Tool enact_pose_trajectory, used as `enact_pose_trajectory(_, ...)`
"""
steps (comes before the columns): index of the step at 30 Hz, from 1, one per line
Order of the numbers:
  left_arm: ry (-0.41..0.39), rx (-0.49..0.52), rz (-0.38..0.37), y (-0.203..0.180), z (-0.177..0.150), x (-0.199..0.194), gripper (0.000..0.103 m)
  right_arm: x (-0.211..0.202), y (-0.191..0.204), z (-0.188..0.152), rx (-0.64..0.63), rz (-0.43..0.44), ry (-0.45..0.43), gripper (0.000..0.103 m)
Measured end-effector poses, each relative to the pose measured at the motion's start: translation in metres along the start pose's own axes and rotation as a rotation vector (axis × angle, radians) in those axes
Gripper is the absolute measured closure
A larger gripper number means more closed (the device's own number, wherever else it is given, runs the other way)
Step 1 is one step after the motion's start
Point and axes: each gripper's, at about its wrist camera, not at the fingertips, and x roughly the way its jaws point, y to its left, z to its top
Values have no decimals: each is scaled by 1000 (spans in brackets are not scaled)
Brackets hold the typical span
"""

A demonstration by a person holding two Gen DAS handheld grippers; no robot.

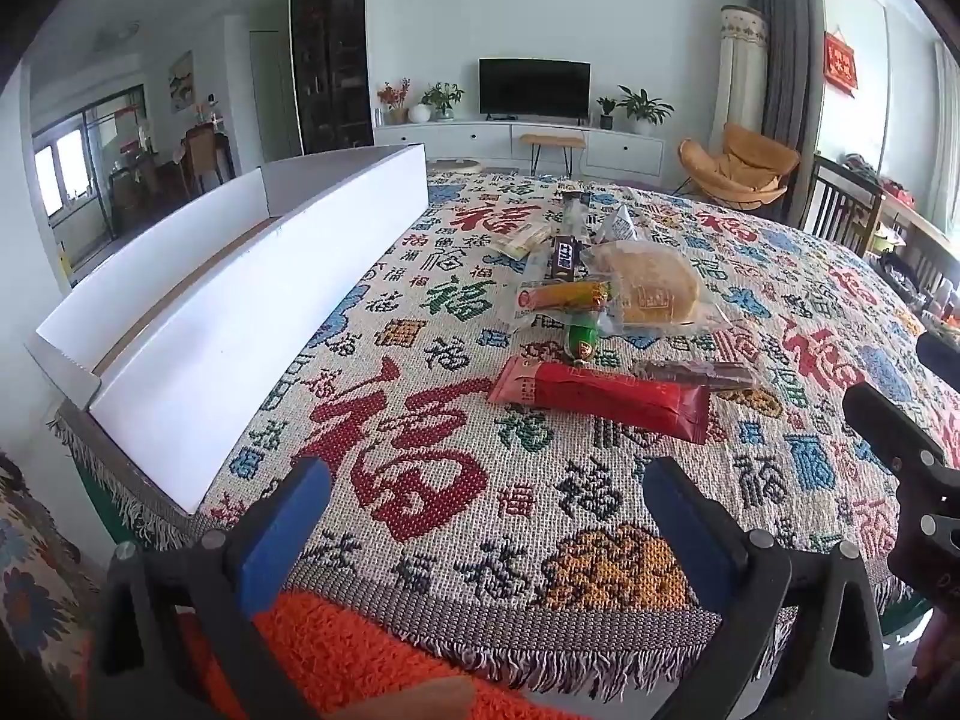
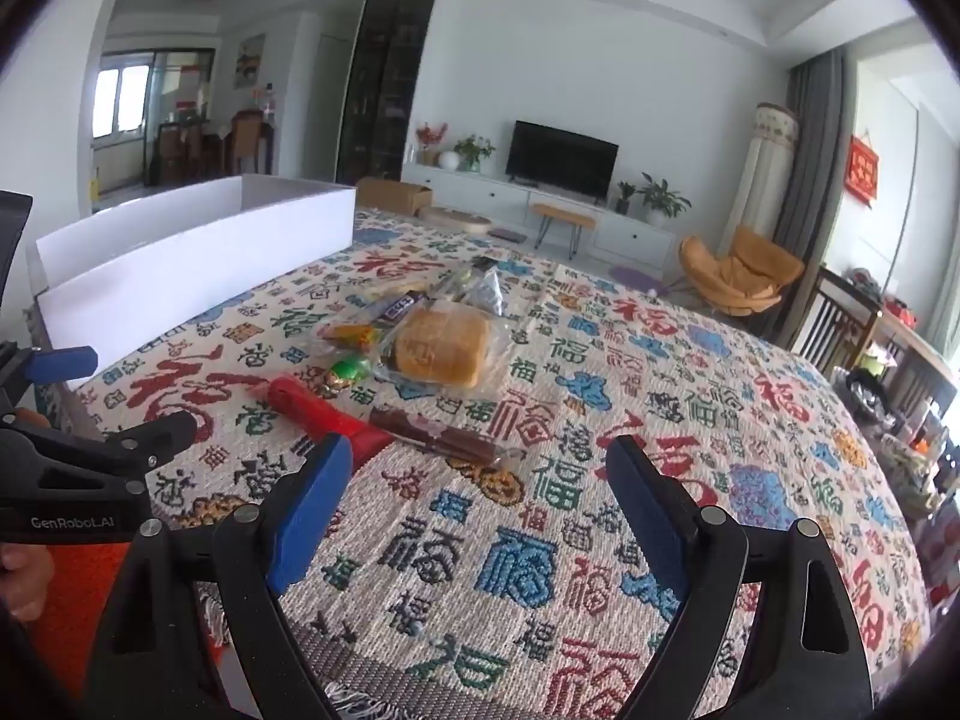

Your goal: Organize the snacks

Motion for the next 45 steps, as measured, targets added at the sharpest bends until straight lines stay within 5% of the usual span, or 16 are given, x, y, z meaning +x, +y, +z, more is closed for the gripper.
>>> enact_pose_trajectory(13, 46, 12, -3, -2, 0, 9, 0, 17, -9, 20, 19, 1, 72, 14)
enact_pose_trajectory(45, 91, -49, 3, 12, -2, 17, 0, 19, -5, 19, 14, 20, 94, 14)
